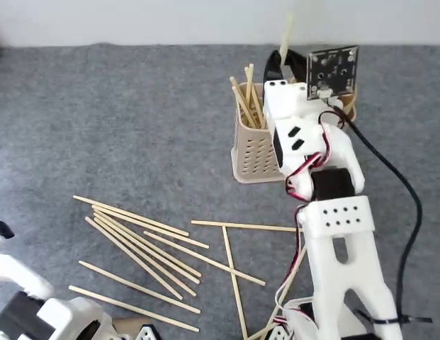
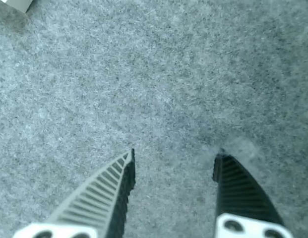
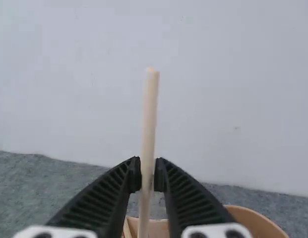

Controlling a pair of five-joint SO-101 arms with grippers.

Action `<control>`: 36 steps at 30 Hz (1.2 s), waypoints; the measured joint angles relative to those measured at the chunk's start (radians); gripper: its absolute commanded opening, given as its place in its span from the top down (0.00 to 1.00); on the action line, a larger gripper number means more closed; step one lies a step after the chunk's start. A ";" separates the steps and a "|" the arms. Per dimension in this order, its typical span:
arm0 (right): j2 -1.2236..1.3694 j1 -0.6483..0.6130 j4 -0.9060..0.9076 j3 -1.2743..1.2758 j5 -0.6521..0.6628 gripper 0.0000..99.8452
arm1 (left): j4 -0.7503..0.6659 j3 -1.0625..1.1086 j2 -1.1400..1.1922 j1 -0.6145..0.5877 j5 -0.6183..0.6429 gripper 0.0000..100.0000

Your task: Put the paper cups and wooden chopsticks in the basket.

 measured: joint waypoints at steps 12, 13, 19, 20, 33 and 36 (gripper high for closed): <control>-0.103 -0.144 0.488 -0.152 0.063 0.80 | 0.000 0.000 0.000 0.000 0.000 0.75; -0.103 -0.166 0.548 -0.158 0.075 0.80 | 0.000 0.000 0.000 0.000 0.000 0.75; -0.103 -0.325 0.789 -0.118 0.121 0.80 | 0.000 0.000 0.000 0.000 0.000 0.75; -0.103 -0.347 0.802 -0.087 0.124 0.80 | 0.000 0.000 0.000 0.000 0.000 0.75; 0.239 -0.594 0.721 0.055 0.173 0.79 | -0.006 0.000 0.000 0.000 0.000 0.75; 0.405 -0.634 0.720 -0.037 0.173 0.74 | -0.006 0.000 0.000 0.000 0.000 0.75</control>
